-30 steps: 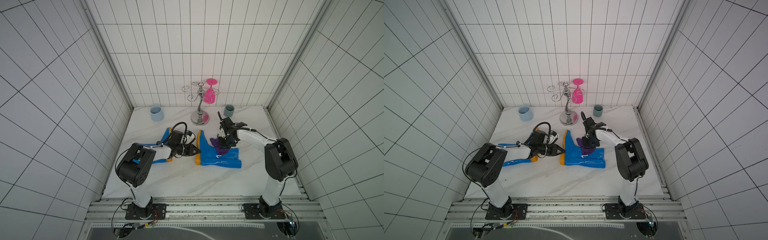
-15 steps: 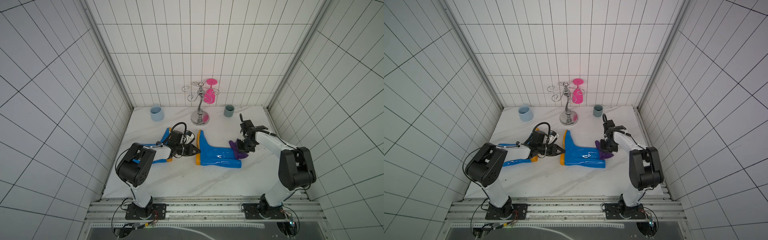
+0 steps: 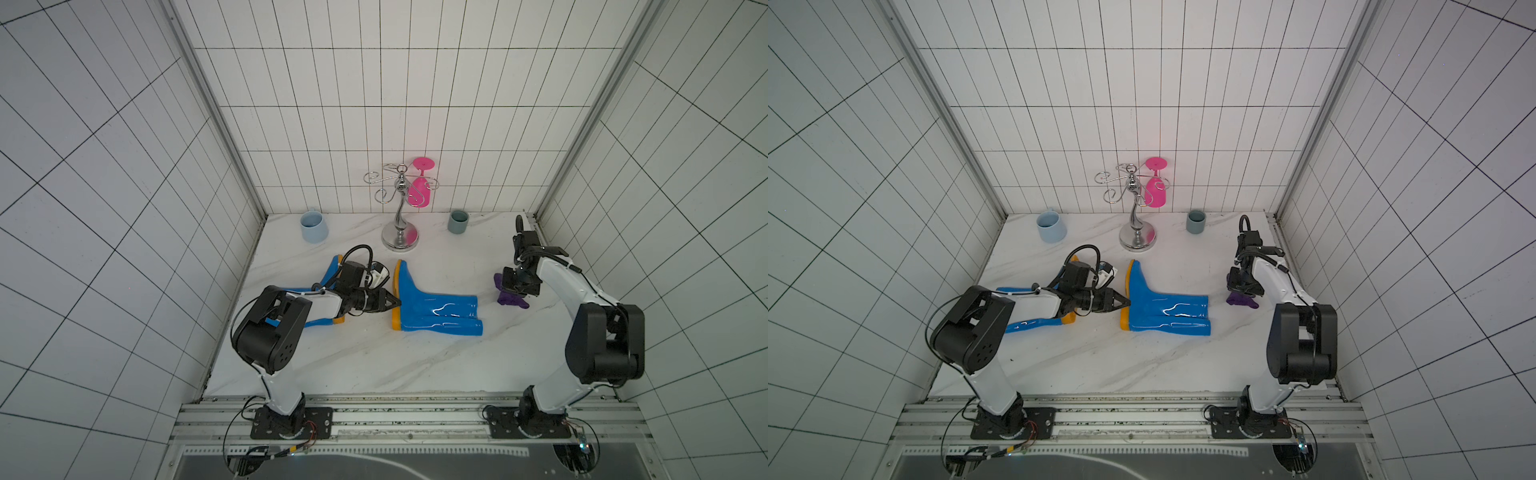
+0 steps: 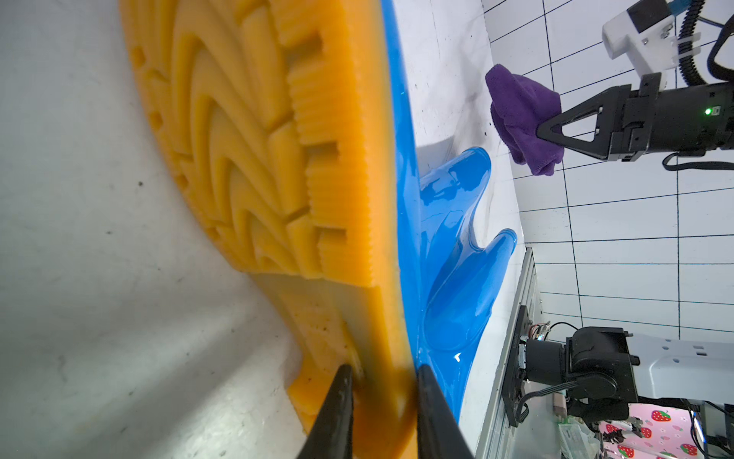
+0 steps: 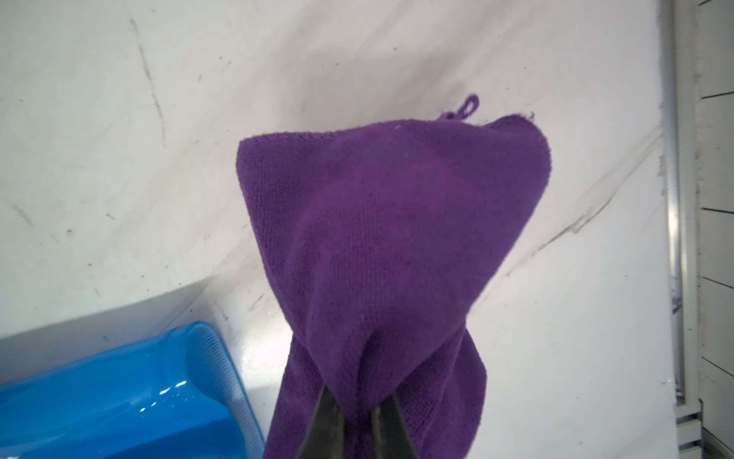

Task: Wipe the rubber boots with a cloth
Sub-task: Place the cleaning item at the center of the board, then adjust the rubber boot at the center of the board.

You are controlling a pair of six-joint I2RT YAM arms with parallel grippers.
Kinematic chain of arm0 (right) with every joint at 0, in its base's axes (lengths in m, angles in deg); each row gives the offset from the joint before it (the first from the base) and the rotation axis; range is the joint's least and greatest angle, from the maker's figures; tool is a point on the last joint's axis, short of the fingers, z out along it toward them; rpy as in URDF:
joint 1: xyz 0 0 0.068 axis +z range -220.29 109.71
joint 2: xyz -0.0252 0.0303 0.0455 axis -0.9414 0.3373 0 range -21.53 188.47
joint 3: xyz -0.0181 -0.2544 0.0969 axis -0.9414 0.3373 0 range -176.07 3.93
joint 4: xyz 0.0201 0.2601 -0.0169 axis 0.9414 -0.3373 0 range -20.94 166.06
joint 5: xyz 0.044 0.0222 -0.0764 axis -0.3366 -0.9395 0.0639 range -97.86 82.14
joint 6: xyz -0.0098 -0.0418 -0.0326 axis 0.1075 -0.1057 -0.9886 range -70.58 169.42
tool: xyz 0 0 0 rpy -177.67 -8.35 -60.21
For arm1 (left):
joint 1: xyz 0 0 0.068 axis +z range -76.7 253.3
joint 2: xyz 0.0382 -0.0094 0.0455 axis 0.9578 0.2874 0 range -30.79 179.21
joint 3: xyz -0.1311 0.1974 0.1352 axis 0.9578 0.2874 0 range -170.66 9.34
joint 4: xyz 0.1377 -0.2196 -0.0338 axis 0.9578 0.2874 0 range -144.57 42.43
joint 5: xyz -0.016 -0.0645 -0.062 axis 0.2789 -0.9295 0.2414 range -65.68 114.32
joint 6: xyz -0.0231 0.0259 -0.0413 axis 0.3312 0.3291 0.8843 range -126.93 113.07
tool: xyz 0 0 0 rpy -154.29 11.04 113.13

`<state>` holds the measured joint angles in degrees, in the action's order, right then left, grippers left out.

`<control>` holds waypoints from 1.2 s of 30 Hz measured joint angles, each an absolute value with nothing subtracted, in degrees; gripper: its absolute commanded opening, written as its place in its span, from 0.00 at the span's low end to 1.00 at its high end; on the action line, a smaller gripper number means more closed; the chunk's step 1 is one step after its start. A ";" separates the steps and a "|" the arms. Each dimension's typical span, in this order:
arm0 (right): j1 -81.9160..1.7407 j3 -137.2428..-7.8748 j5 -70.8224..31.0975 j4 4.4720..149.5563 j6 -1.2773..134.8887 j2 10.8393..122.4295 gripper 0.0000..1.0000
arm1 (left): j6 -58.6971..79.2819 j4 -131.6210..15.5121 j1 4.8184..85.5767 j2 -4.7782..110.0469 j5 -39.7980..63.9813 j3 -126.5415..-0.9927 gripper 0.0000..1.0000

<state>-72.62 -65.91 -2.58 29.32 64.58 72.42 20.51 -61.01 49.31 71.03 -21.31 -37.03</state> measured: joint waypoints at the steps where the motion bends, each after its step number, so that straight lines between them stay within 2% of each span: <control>1: -73.14 -65.93 -2.17 29.54 64.45 72.90 0.00 | 20.51 -61.03 49.31 71.03 -21.35 -37.03 0.06; 5: -74.93 -65.93 -0.20 30.72 64.05 75.20 0.00 | 20.51 -61.05 49.37 71.03 -21.41 -36.97 0.06; 6: -75.22 -65.93 0.26 31.05 63.95 75.74 0.08 | 20.54 -61.05 49.37 71.03 -21.44 -36.97 0.06; 9: -75.55 -65.93 0.93 31.79 63.81 77.38 0.44 | 20.54 -61.05 49.40 71.03 -21.46 -36.97 0.06; 11: -75.55 -65.93 1.24 31.84 63.57 77.97 0.57 | 20.54 -61.10 49.42 71.07 -21.52 -36.97 0.06; 13: -75.55 -65.98 1.46 31.77 63.51 78.00 0.65 | 20.54 -61.18 49.42 71.13 -21.63 -36.97 0.06; 18: -75.46 -66.74 0.61 31.73 63.64 75.42 0.66 | 20.54 -61.18 49.46 71.18 -21.79 -36.97 0.06; 23: -74.54 -66.07 -8.40 34.44 67.14 63.53 0.65 | 20.58 -61.18 49.46 71.18 -21.74 -36.97 0.06; 28: -70.43 -55.77 -19.31 41.87 74.52 48.40 0.66 | 20.73 -61.14 49.46 71.00 -21.48 -36.86 0.06; 36: -67.55 -36.75 -34.06 45.58 89.01 36.12 0.69 | 21.56 -61.93 49.40 69.91 -19.88 -35.72 0.06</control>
<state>-67.55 -36.75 -34.06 45.58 89.01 36.12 21.56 -61.93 49.40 69.91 -19.88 -35.72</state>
